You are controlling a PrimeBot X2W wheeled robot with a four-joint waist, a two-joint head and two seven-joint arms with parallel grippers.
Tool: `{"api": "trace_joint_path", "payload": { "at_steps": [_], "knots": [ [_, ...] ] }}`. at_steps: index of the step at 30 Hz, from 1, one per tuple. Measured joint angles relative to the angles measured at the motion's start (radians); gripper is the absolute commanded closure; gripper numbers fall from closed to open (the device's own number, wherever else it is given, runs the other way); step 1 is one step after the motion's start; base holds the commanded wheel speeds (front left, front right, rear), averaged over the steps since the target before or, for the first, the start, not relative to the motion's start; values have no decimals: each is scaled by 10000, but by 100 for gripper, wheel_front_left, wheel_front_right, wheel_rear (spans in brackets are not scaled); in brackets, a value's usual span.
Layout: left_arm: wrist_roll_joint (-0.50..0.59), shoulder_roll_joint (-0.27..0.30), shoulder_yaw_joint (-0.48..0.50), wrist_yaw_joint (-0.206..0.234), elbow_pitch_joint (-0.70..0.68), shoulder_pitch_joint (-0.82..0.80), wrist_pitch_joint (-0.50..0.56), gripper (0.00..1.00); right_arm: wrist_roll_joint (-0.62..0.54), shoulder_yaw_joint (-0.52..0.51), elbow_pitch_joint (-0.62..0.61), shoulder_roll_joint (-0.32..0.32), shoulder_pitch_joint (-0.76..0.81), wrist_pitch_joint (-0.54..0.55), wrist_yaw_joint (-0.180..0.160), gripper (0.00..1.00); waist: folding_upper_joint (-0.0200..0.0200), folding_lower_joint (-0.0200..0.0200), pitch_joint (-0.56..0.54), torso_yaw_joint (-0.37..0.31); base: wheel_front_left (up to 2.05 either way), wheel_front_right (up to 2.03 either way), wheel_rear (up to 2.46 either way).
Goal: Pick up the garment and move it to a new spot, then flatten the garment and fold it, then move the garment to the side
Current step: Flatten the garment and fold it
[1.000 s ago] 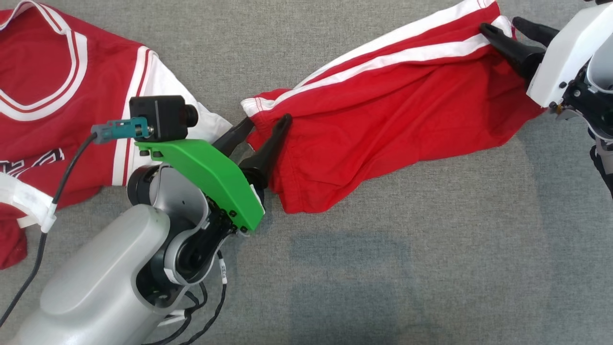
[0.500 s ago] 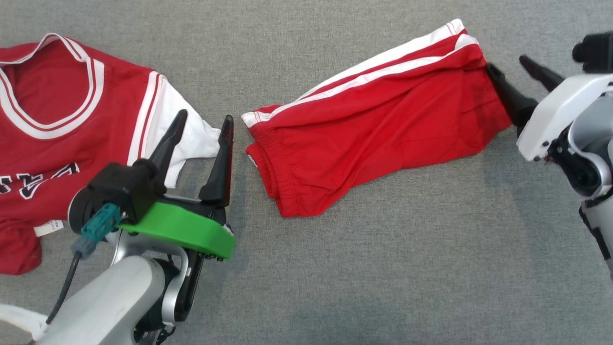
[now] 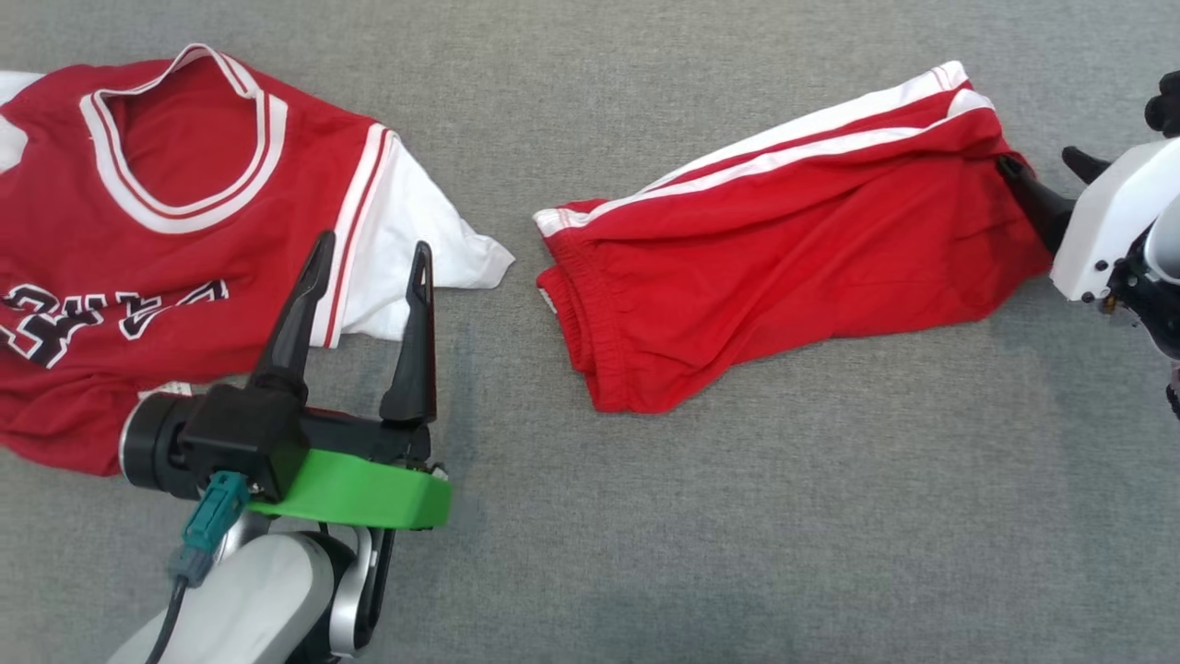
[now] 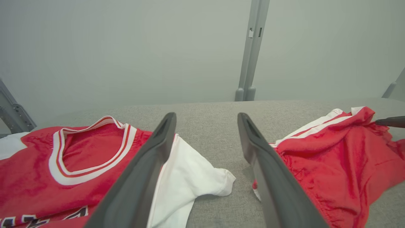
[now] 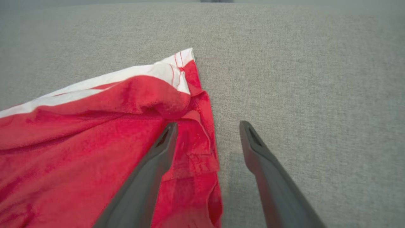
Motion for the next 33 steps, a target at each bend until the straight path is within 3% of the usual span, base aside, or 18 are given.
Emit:
{"api": "trace_joint_path", "payload": {
  "at_steps": [5, 9, 10, 11, 16, 21, 28, 33],
  "knots": [
    [213, -525, 408, -324, 173, 268, -31, 0, -477, -407, 690, 90, -195, 535, 0, 0, 0, 0, 274, 489, 0, 0, 0],
    [447, -811, 780, -610, 376, 598, -40, 0, -117, -571, 777, 345, -197, 821, -6, 0, 0, 0, 443, 816, 0, 0, 0],
    [516, -867, 855, -696, 424, 659, -42, 0, 33, -616, 763, 349, -192, 899, -8, 71, 0, 0, 469, 873, 0, 0, 0],
    [581, -928, 940, -769, 485, 721, -42, 0, 199, -671, 750, 374, -158, 947, -21, 100, 0, 0, 478, 916, 0, 0, 0],
    [715, -1114, 1214, -1099, 771, 1068, -42, 0, 1438, -871, 422, 604, 150, 1918, 0, 100, 0, 0, 318, 867, 0, 0, 0],
    [681, -1177, 1390, -1400, 999, 1409, -42, 0, 2343, -1923, 134, 600, 704, 3018, 4, 100, 0, 0, -30, 562, 0, 0, 0],
    [550, -1191, 1312, -1860, 1283, 1873, -44, 0, 2575, -3988, -169, 619, 2333, 4149, 2, 100, 0, 0, -800, 83, 0, 0, 0],
    [663, -1116, 1430, -2046, 1323, 2408, -44, 0, 2213, -4993, -447, 1319, 3906, 4098, 0, 100, 0, 0, -1343, -207, 0, 0, 0]
  ]
}}
